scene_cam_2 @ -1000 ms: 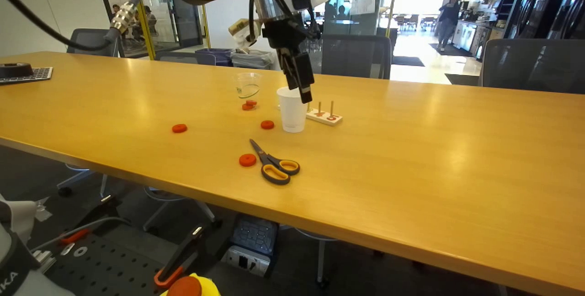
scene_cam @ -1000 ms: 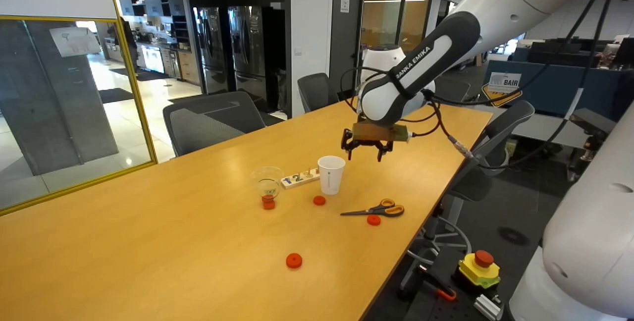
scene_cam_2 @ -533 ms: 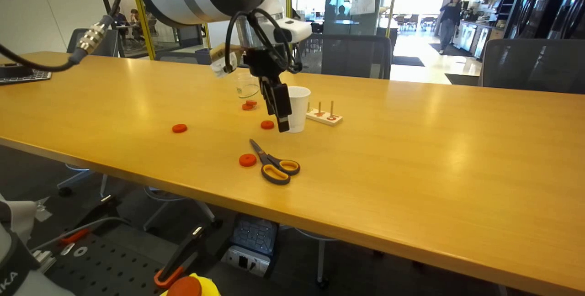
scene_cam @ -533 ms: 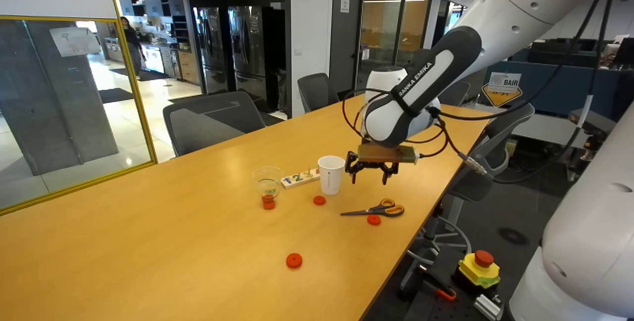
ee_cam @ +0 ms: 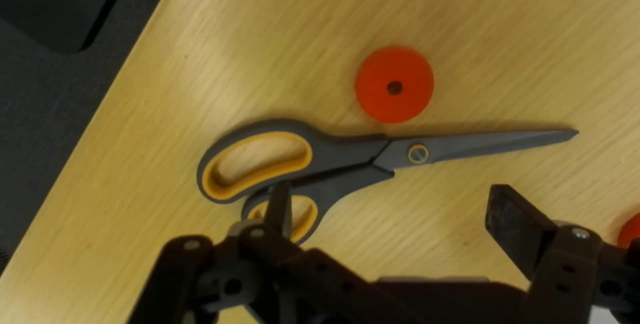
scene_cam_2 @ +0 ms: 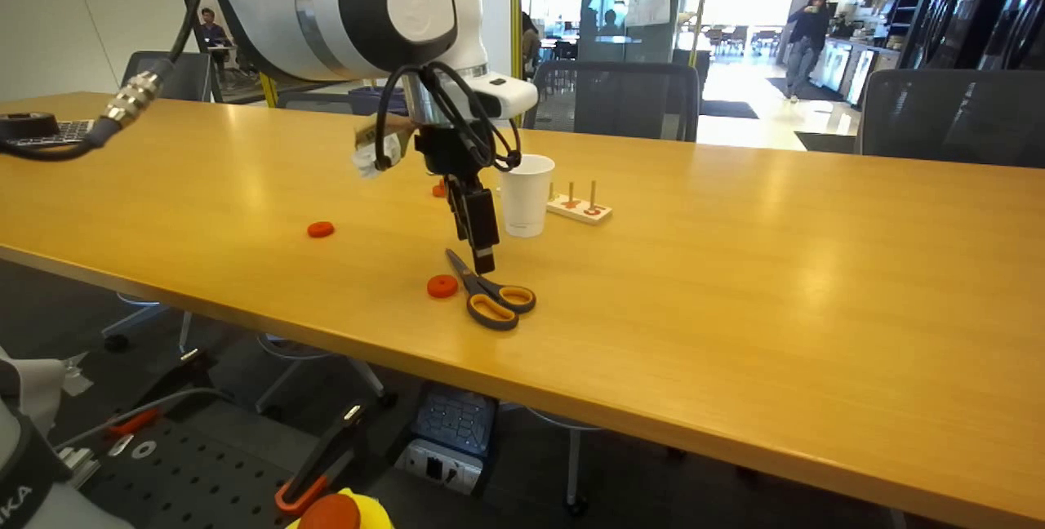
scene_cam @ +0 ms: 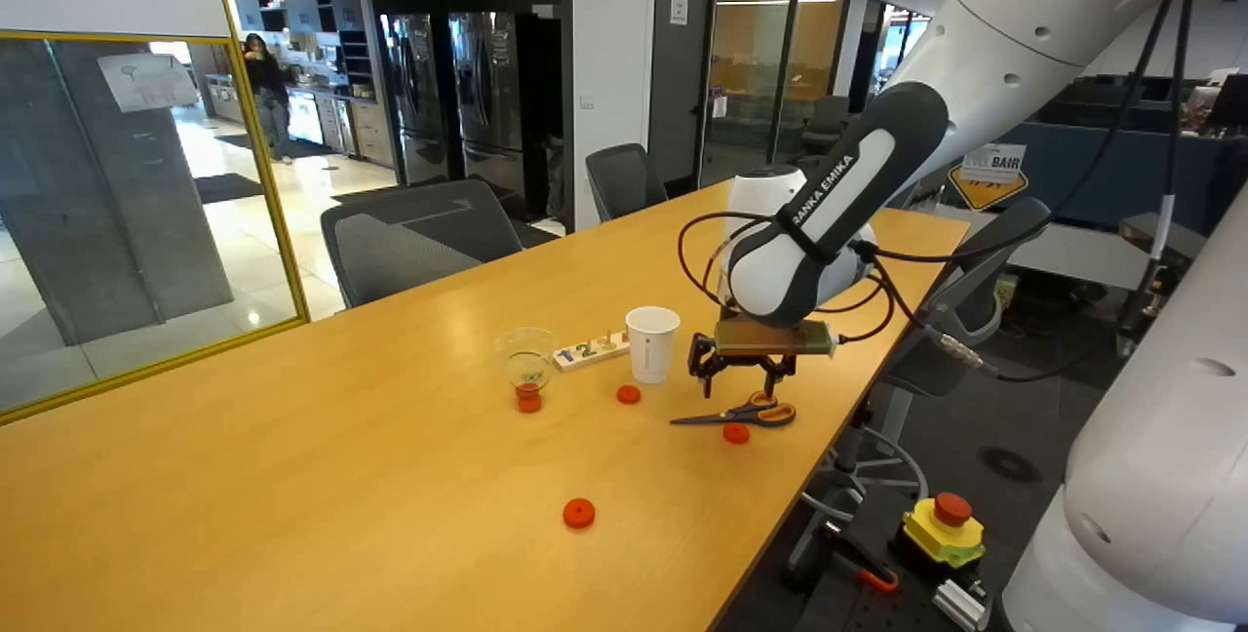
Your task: Pick up the coloured tiles and put them in the cups
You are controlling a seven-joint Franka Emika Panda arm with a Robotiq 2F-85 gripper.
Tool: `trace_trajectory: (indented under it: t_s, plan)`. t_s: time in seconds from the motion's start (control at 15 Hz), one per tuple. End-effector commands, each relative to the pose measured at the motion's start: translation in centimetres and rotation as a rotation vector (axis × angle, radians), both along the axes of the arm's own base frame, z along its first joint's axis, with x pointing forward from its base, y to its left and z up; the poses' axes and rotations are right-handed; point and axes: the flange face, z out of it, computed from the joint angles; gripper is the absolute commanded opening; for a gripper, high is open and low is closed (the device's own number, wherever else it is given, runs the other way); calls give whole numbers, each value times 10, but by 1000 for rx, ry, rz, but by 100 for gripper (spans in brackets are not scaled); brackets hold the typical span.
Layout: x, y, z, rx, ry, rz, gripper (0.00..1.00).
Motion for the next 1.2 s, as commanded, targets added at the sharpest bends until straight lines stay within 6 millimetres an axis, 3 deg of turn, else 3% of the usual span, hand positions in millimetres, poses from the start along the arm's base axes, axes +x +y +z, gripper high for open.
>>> trace_trajectory:
  t_s: [0.0,0.33,1.13]
  plan:
    - [-10,11,-6,11,-1,9,100]
    - [-19,20,-18,41,14,7,100]
    - [-17,21,-30,157,21,-61,100]
